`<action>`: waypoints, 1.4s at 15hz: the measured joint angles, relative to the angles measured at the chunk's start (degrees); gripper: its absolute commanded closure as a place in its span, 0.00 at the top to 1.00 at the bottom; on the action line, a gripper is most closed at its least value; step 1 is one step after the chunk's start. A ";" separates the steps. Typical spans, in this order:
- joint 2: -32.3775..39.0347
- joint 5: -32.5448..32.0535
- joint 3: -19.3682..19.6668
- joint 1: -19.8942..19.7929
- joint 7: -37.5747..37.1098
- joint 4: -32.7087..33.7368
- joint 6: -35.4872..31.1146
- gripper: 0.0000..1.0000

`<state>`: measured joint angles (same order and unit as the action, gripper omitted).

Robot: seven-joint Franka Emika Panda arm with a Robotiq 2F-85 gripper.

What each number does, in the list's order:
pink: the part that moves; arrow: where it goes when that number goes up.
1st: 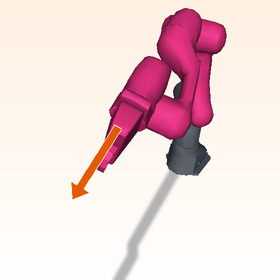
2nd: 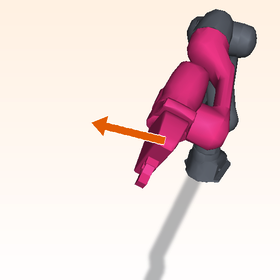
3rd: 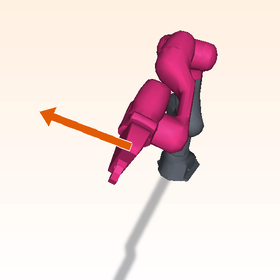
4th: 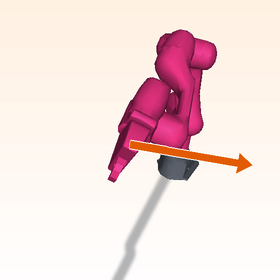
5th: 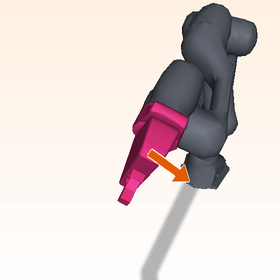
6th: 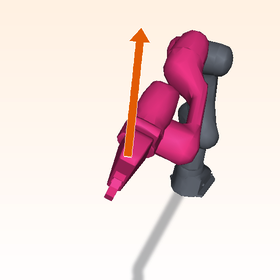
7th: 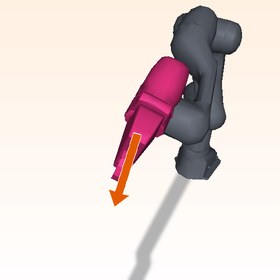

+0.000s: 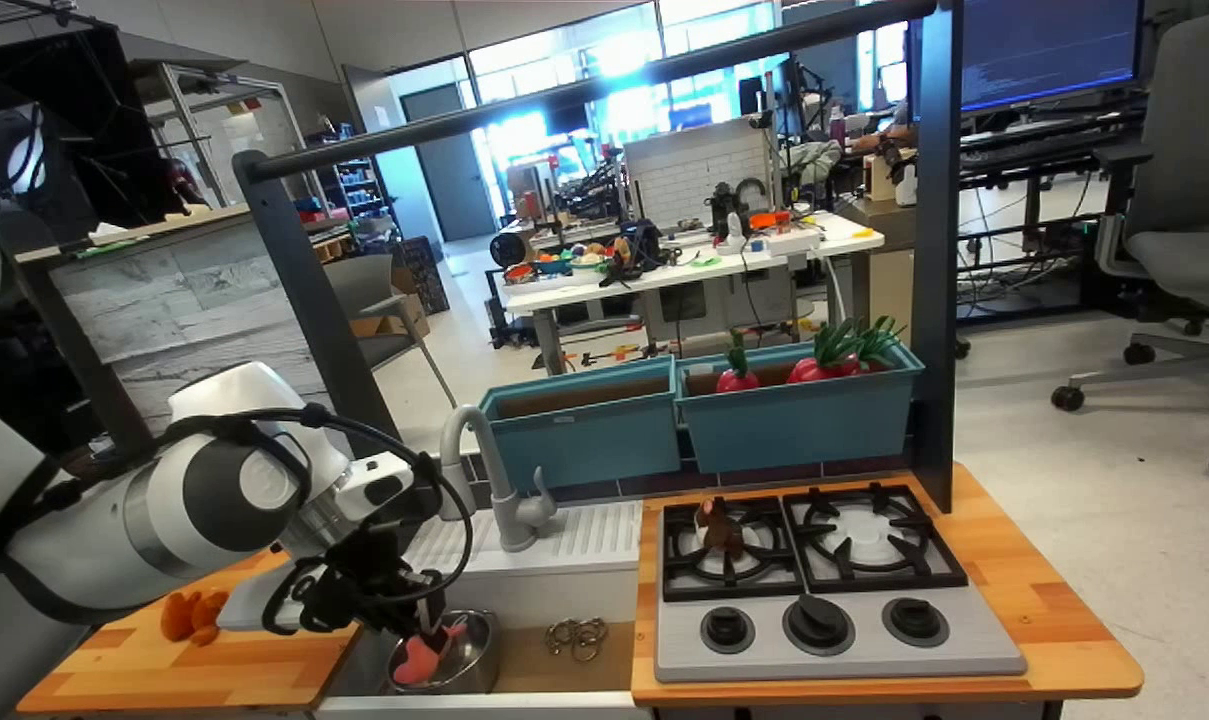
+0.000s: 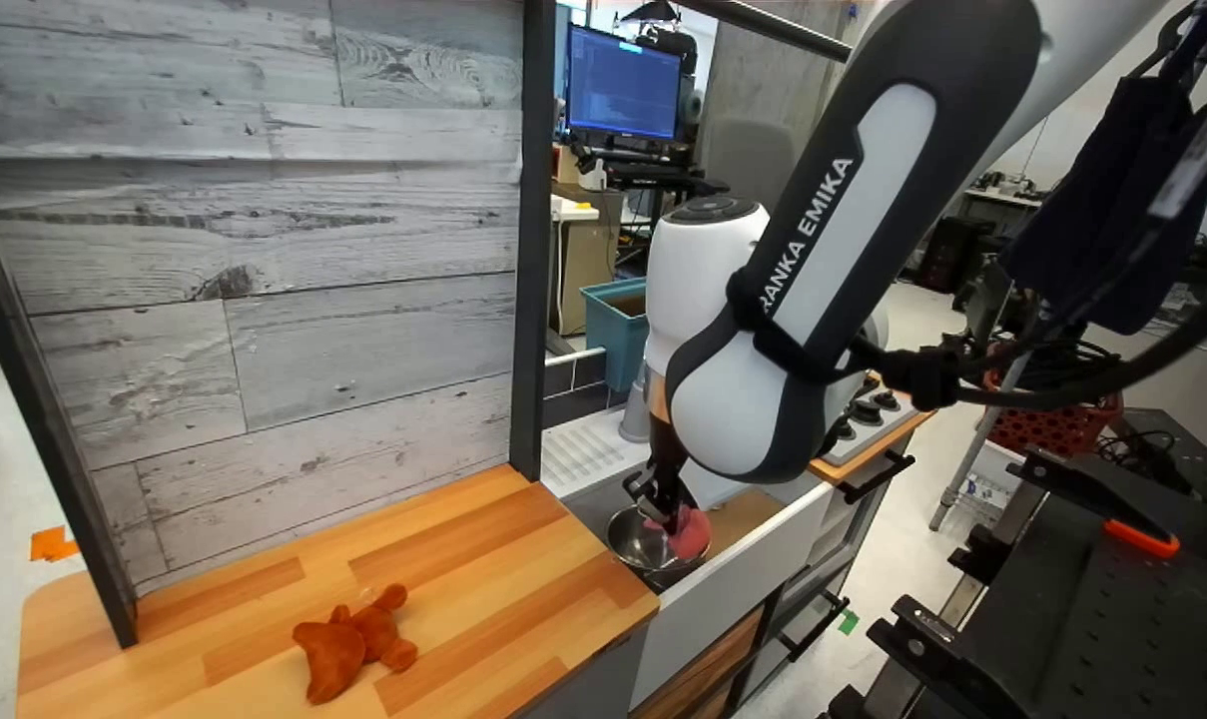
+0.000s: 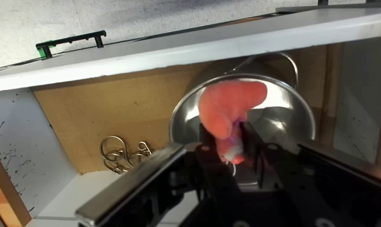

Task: Put the teddy bears into the pot

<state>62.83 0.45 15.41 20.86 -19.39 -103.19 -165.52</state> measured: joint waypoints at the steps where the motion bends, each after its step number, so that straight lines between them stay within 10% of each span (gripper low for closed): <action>1: 0.01 0.00 0.00 0.10 0.00 -0.04 -0.68 0.66; 6: -2.71 -0.15 0.22 1.56 0.62 -2.75 -3.91 0.99; 10: -11.90 -0.33 -3.49 0.97 5.55 -10.40 -6.62 1.00; 17: -19.88 0.25 -25.40 -10.73 13.12 -13.12 -7.88 1.00; 21: -19.27 0.35 -26.49 -11.21 13.33 -12.64 -8.03 1.00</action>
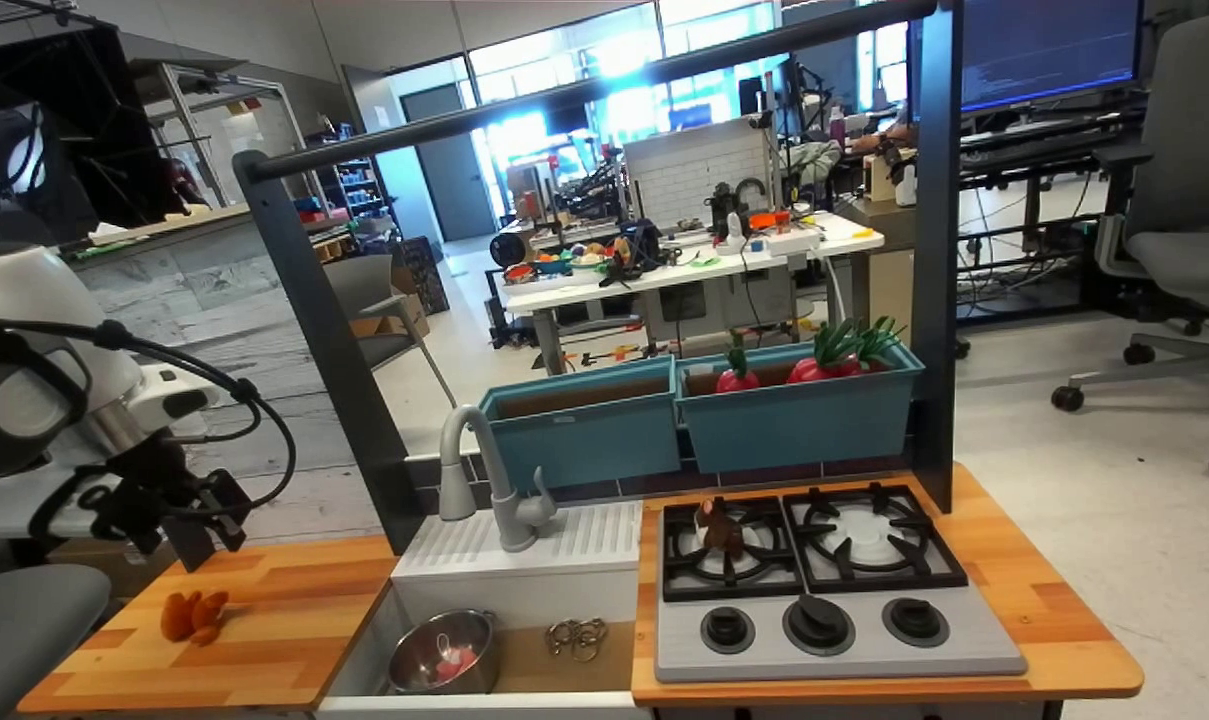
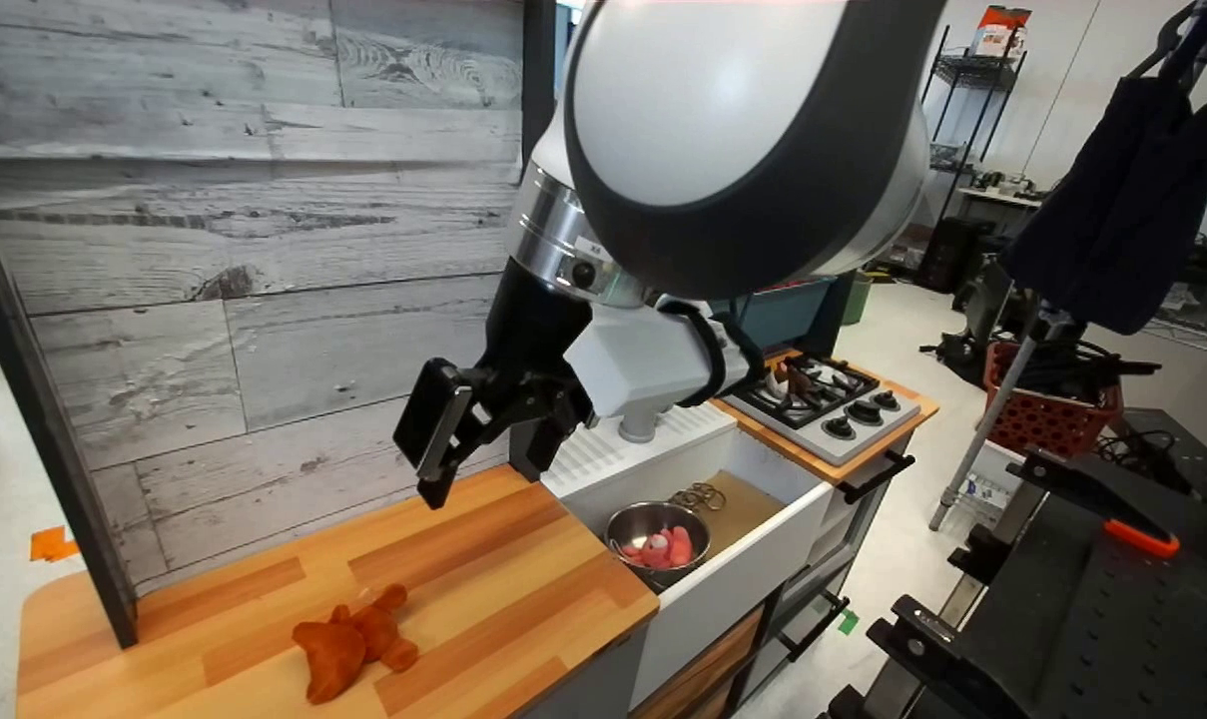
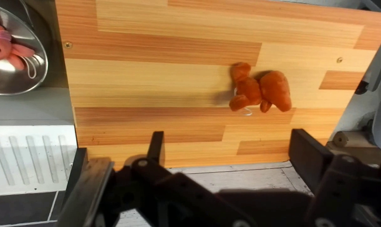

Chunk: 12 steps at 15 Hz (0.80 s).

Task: Put the teddy bears into the pot

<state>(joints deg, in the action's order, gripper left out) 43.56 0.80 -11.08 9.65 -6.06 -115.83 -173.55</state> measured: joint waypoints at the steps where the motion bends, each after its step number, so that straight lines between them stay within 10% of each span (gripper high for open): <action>1: 0.05 0.00 -0.01 -0.17 0.13 0.00 -0.04 1.00; 12: 12.06 0.00 1.77 6.92 -1.11 13.63 5.00 1.00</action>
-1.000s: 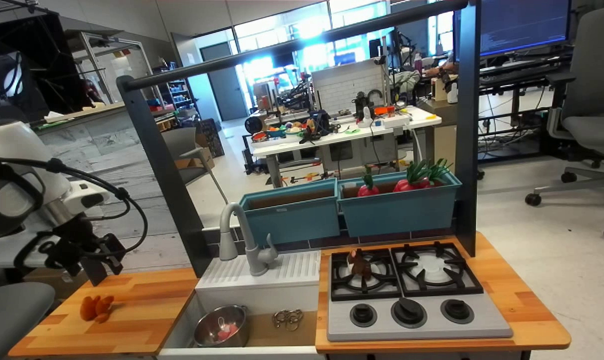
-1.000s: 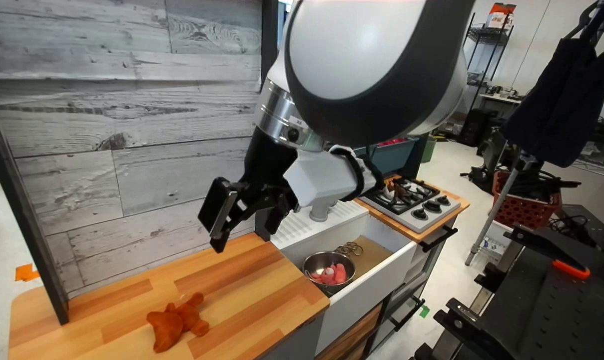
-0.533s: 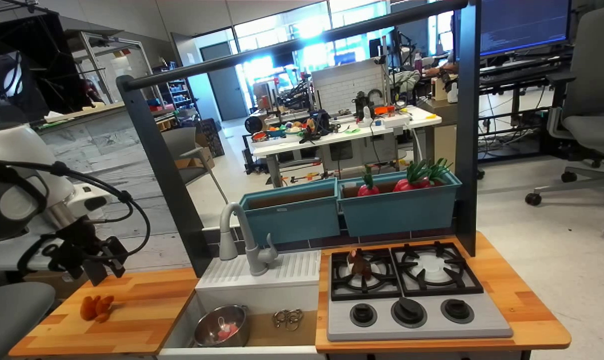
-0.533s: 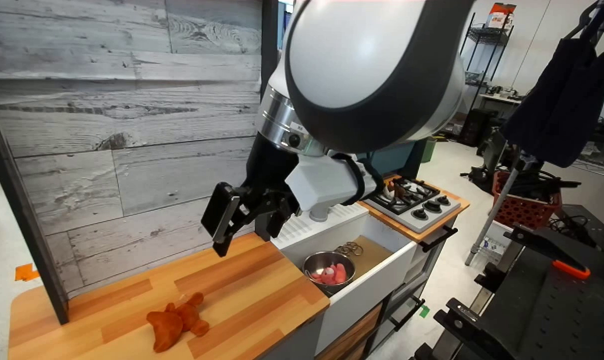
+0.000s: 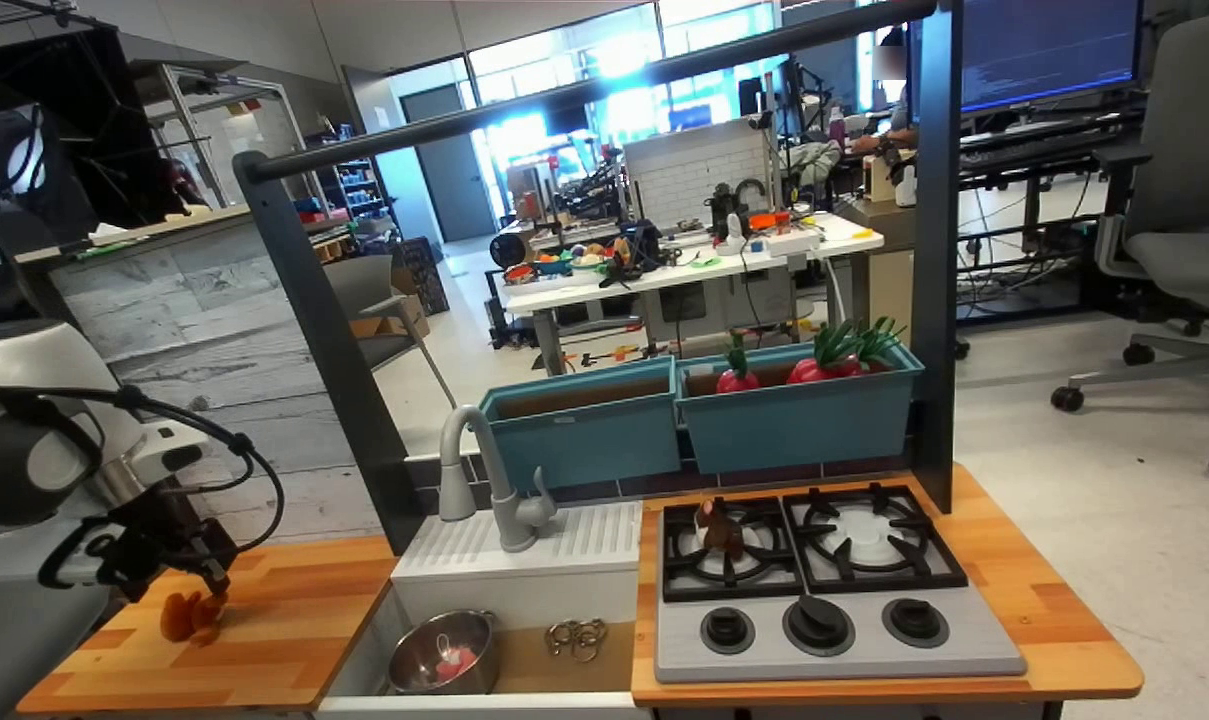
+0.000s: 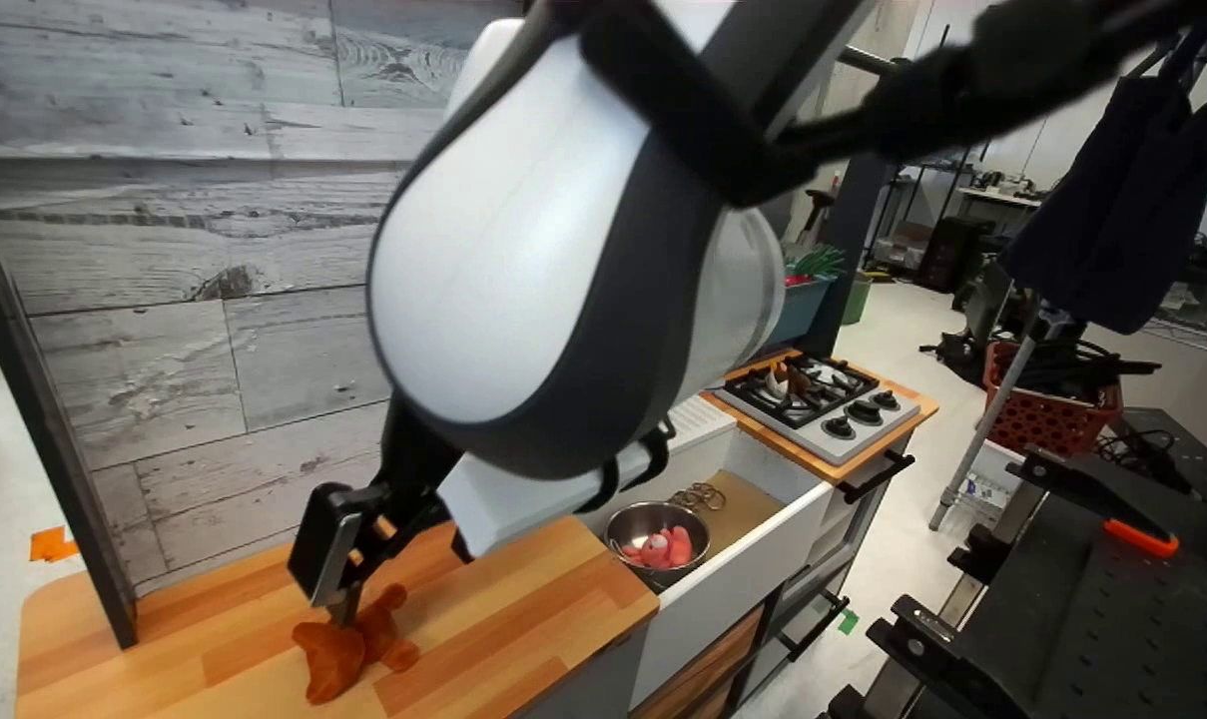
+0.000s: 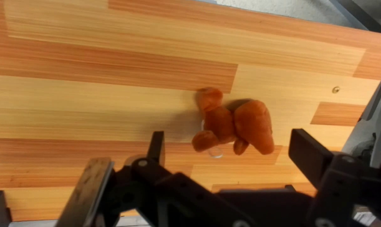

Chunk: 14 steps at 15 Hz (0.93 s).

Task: Put the teddy bears into the pot

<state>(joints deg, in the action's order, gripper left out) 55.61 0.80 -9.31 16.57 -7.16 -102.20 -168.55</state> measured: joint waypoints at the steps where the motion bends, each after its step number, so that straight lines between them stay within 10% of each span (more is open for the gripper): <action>1: 1.78 0.00 0.20 1.11 -0.28 2.10 0.19 1.00; 2: 3.46 0.00 0.50 2.16 -0.67 4.15 0.50 0.75; 14: 11.54 -0.09 3.22 6.44 -3.67 16.39 5.68 0.00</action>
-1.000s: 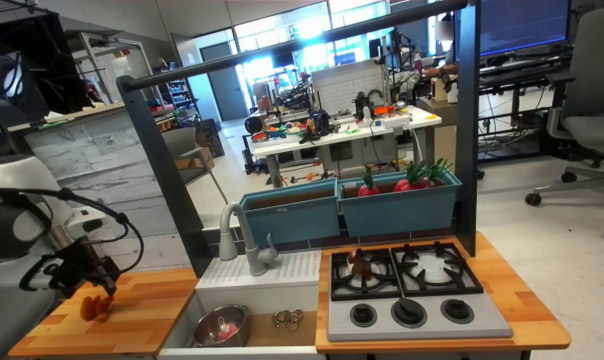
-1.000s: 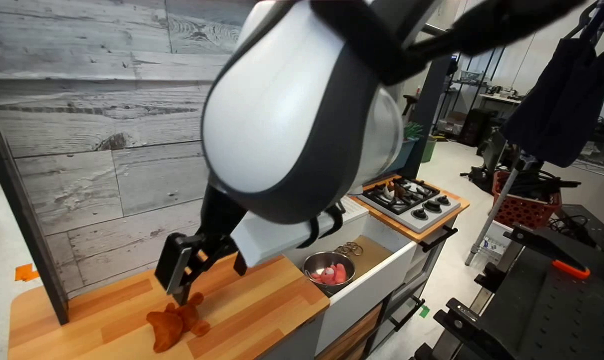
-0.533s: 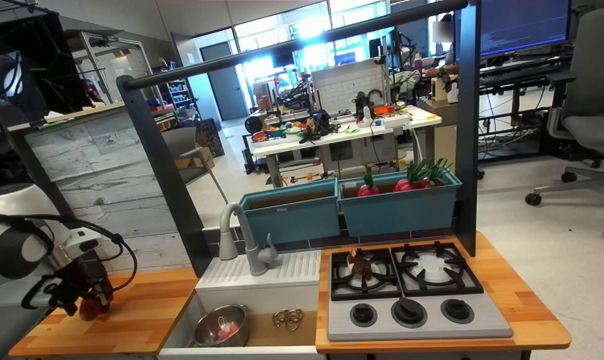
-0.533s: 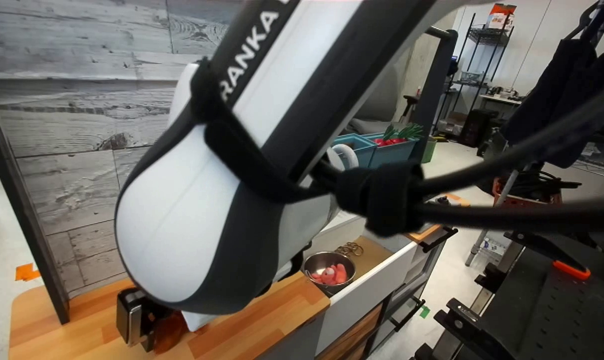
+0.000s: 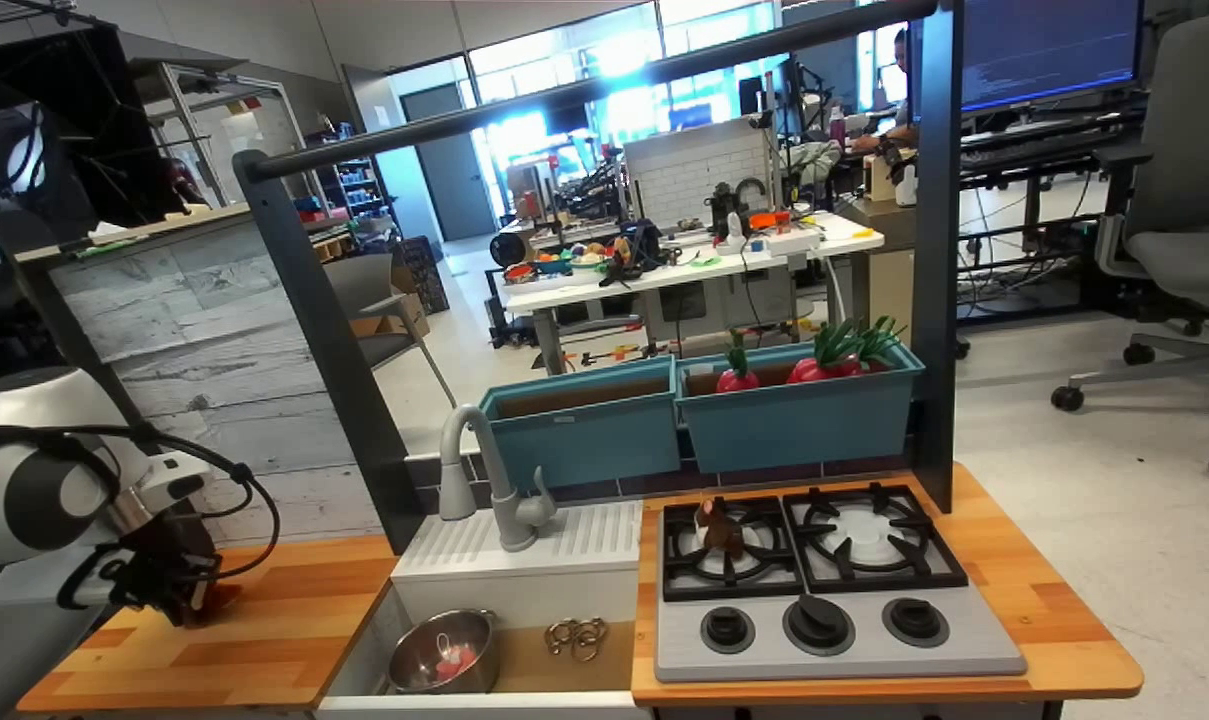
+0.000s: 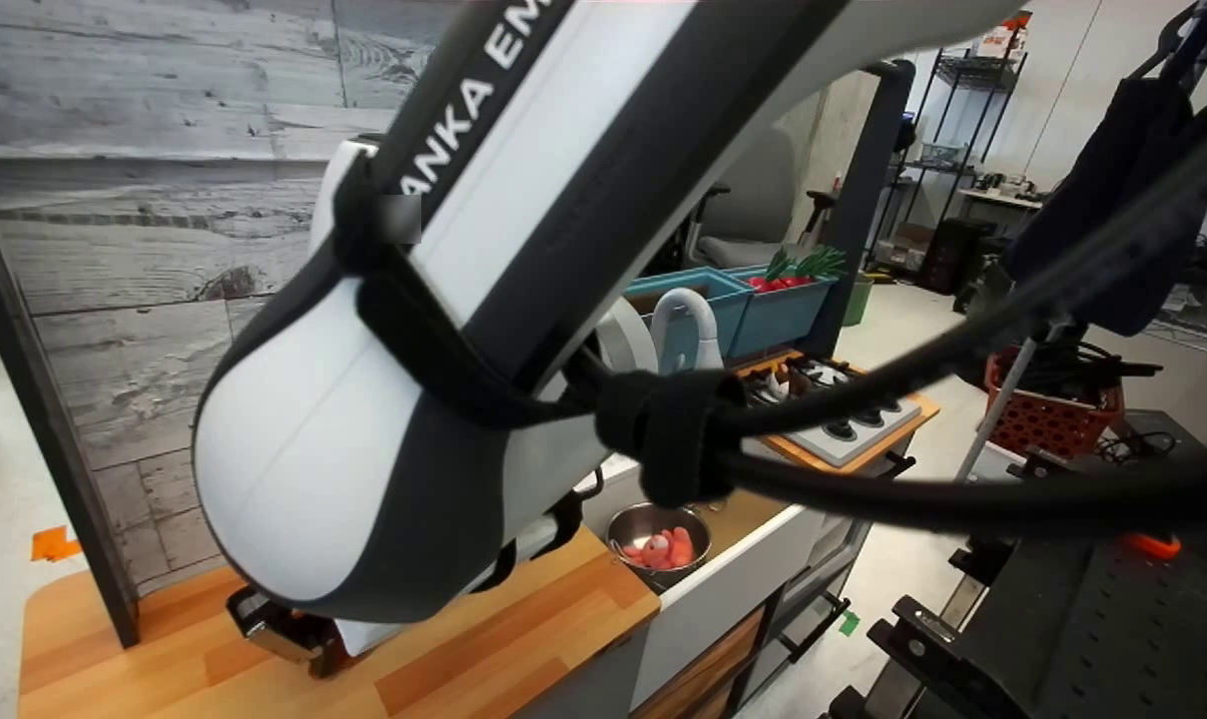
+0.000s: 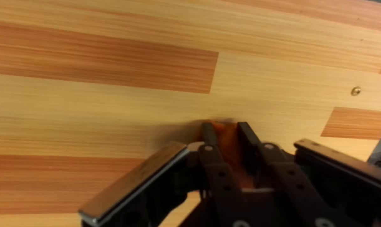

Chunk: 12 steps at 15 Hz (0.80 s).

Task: Put the teddy bears into the pot

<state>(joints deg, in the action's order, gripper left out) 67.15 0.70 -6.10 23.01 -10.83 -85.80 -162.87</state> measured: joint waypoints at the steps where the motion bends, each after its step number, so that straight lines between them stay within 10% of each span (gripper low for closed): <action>1: -0.40 -0.19 0.11 0.15 0.00 -0.19 -0.10 0.00; 12: -23.32 -1.84 10.86 2.03 -3.23 -22.33 2.32 0.02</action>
<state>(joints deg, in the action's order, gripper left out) 43.83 -1.14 4.76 25.04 -14.06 -108.14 -160.55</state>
